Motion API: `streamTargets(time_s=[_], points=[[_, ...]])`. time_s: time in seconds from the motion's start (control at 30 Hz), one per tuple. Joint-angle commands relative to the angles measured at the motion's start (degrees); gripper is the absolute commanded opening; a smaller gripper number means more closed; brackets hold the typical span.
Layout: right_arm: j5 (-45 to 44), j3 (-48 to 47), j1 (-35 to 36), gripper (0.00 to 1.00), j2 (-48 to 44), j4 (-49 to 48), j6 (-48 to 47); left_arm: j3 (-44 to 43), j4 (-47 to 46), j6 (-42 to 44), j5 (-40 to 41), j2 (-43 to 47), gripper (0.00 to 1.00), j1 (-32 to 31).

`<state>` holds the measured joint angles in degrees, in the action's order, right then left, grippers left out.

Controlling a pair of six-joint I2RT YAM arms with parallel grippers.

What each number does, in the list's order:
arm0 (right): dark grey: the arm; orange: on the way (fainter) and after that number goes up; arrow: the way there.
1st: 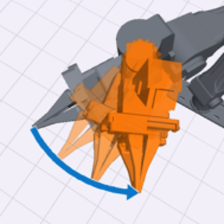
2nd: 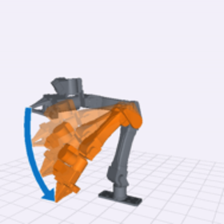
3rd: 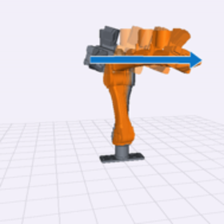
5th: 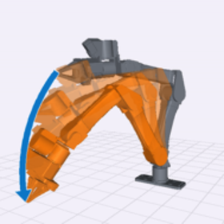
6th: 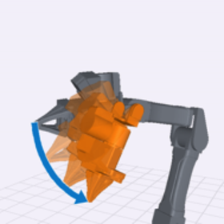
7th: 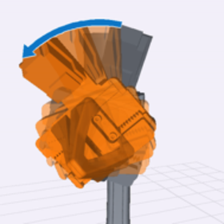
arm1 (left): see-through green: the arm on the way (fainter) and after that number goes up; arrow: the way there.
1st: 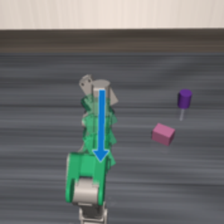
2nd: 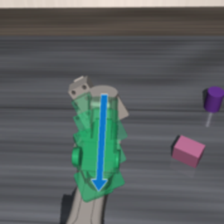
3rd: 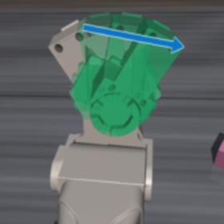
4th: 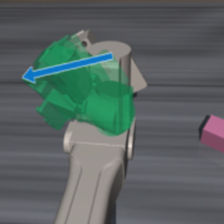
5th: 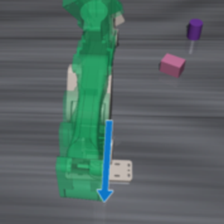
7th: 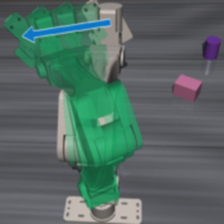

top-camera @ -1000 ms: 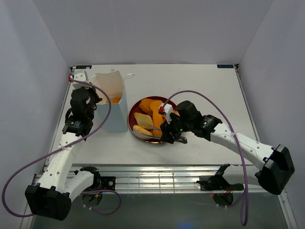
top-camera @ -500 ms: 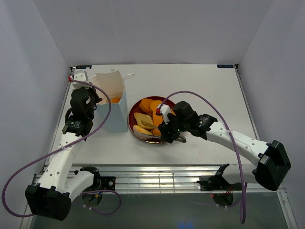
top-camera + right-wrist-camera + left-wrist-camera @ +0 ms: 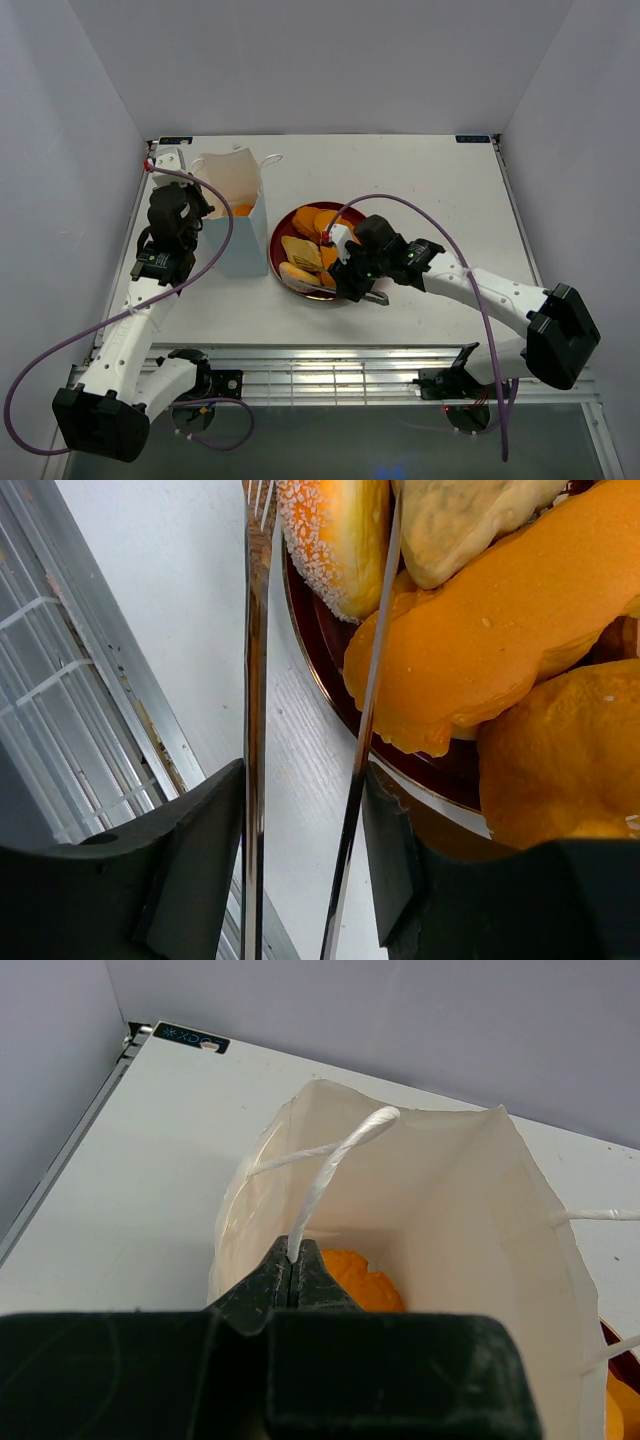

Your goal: Place the fake bread into the paper bag

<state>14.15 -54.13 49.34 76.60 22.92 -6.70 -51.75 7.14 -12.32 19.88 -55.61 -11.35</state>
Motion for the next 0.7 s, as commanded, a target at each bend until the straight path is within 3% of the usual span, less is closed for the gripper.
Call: streamTargets(time_s=[0.0, 0.43, 0.67], points=[[-1.67, -2.65, 0.49, 0.53, 0.48, -1.65, -0.95, -1.60, 1.04, 0.01, -0.72, 0.68, 0.00, 0.28], [-0.35, -4.84, 1.37, 0.16, -0.22, 0.46, -0.77, -1.52, 1.13, 0.19, -0.46, 1.12, 0.00, 0.19], [0.00, -6.69, 1.37, 0.12, -2.85, 0.55, -0.07, -1.43, 0.95, 0.19, -0.28, 1.39, 0.00, 0.28]])
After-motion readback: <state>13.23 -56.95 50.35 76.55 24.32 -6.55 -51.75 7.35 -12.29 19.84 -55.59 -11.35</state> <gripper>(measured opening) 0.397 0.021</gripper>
